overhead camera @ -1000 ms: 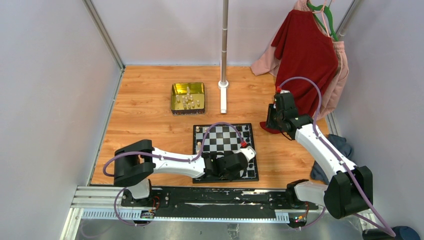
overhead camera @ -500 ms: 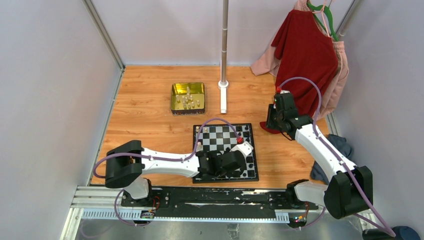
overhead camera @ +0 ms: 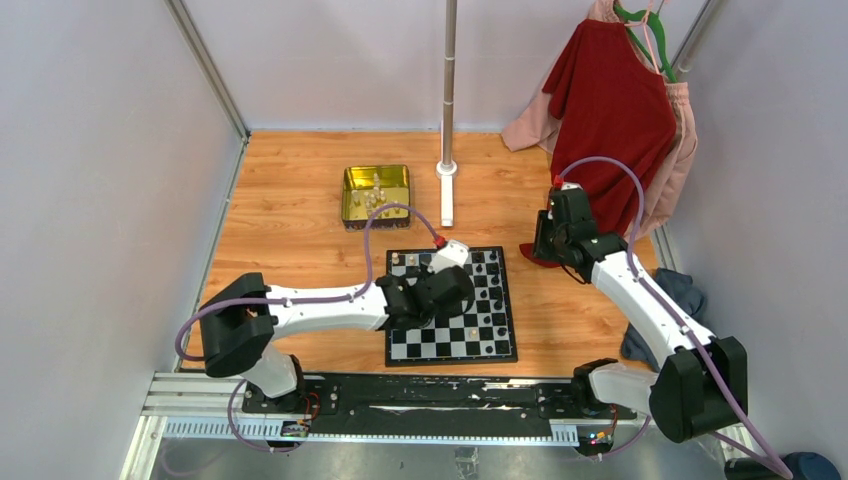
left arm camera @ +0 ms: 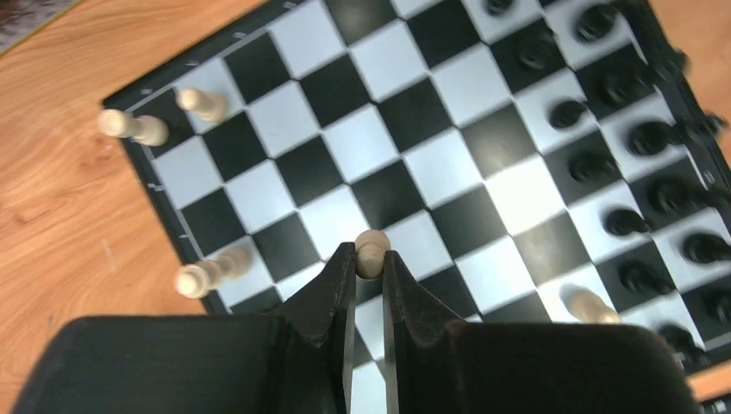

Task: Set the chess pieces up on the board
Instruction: Pick up the chess piece from the chessboard, then place the chess piece on the chessboard.

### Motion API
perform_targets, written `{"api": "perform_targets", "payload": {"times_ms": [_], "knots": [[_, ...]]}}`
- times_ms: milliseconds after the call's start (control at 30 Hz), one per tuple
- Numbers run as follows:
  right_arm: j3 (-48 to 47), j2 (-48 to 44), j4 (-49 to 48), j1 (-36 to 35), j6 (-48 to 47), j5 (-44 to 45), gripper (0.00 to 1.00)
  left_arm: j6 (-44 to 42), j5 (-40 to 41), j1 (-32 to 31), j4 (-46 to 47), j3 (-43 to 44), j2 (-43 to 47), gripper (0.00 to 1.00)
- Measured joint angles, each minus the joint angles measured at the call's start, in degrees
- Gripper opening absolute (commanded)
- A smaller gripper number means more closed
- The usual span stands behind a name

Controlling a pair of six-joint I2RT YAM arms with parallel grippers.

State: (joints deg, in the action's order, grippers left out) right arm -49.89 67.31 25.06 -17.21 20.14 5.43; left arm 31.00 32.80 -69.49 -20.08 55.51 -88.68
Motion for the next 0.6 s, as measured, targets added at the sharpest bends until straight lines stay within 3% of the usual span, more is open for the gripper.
{"api": "perform_targets", "payload": {"times_ms": [300, 600], "knots": [[1.0, -1.0, -0.6, 0.0, 0.0, 0.0, 0.34, 3.1, 0.7, 9.3, -1.1, 0.1, 0.9, 0.0], [1.2, -1.2, -1.1, -0.1, 0.0, 0.1, 0.34, 4.4, -0.9, 12.9, -0.9, 1.7, -1.6, 0.0]]}}
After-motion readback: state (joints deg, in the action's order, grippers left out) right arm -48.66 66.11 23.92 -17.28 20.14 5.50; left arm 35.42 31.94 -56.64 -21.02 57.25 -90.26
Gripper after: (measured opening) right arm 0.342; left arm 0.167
